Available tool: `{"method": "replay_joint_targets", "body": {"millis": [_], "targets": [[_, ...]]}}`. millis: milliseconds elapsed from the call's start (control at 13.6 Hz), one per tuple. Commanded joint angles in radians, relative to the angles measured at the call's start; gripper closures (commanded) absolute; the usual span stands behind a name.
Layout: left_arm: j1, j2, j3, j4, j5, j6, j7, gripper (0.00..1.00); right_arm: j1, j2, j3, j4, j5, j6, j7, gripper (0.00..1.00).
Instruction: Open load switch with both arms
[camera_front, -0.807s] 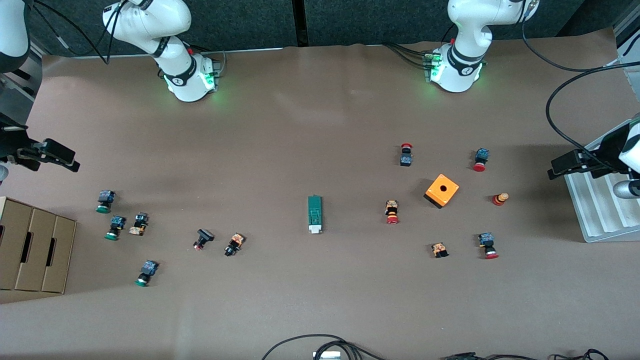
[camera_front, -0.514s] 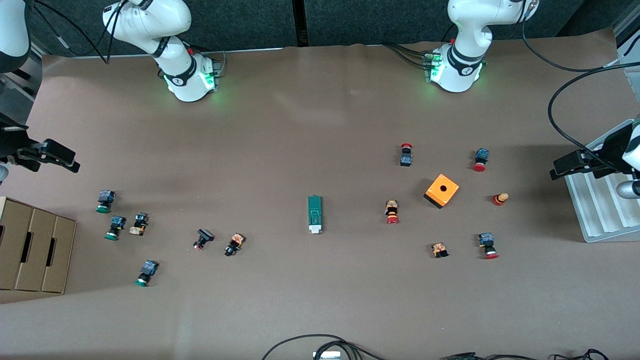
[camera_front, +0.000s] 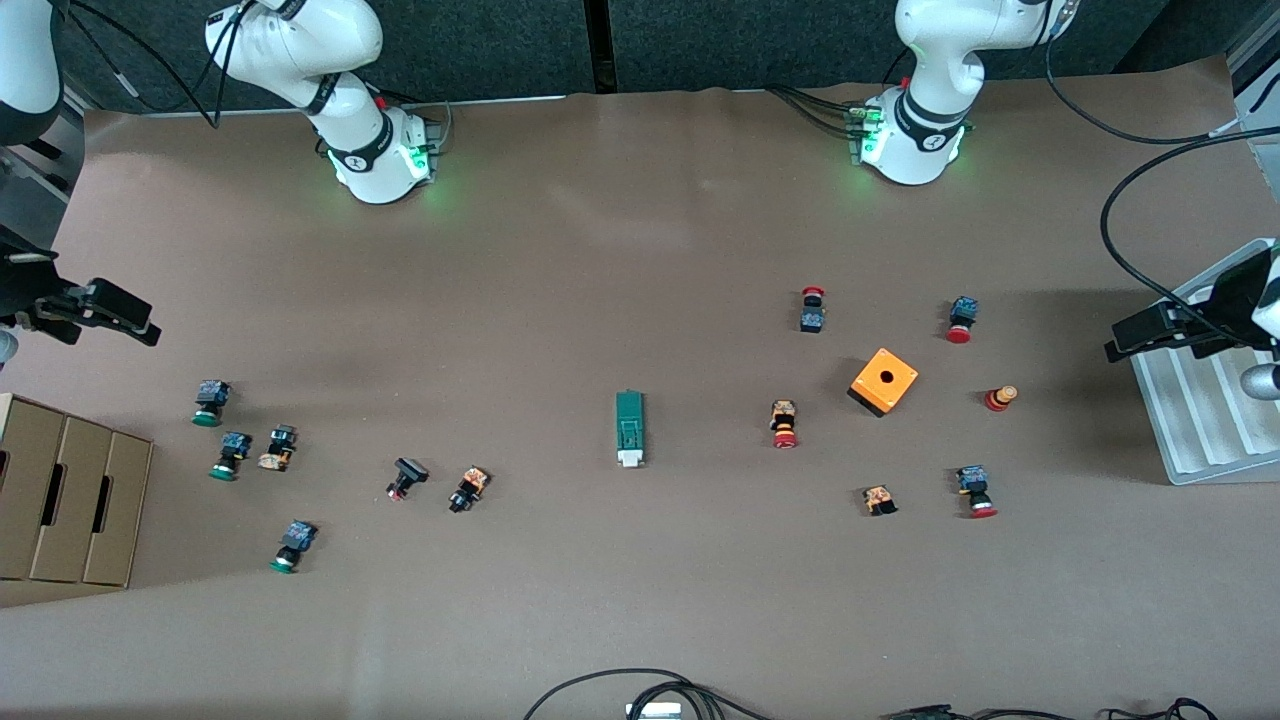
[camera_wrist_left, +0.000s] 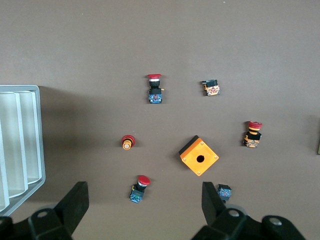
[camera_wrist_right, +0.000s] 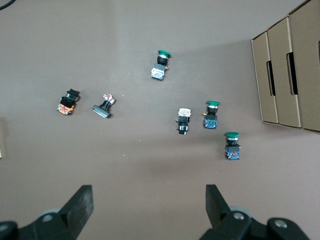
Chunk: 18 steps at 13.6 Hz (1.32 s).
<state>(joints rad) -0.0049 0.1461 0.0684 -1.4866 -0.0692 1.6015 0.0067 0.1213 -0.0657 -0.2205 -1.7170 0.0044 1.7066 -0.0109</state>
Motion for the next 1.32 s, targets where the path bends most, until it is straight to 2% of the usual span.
{"method": "replay_joint_targets", "body": {"millis": [0,661,807,881,1028,1174,1248], "targets": [[0.029,0.009,-0.007,0.022,0.003,0.003,0.01,0.0,0.001,0.001,0.0,0.004,-0.007,0.008,-0.004,0.0],[0.014,-0.042,-0.033,0.026,-0.009,-0.081,0.021,0.0,-0.003,0.004,-0.002,0.008,-0.006,-0.004,-0.001,0.0],[0.014,-0.051,-0.088,0.072,-0.009,-0.081,0.016,0.0,0.004,0.026,0.003,0.007,-0.009,0.002,-0.009,0.0],[0.014,-0.049,-0.142,0.113,0.002,-0.089,0.012,0.0,0.004,0.03,0.006,0.005,-0.008,0.001,-0.014,0.0],[0.014,-0.059,-0.231,0.131,0.012,-0.106,0.006,0.0,0.017,0.038,0.013,0.004,-0.007,-0.018,-0.014,0.01],[0.014,-0.068,-0.265,0.132,0.013,-0.091,0.007,0.0,0.055,0.072,0.013,0.019,0.009,-0.012,0.029,0.01],[0.014,-0.066,-0.272,0.132,0.008,-0.081,0.009,0.0,0.057,0.117,0.013,0.048,0.055,-0.012,0.098,0.01]]}}
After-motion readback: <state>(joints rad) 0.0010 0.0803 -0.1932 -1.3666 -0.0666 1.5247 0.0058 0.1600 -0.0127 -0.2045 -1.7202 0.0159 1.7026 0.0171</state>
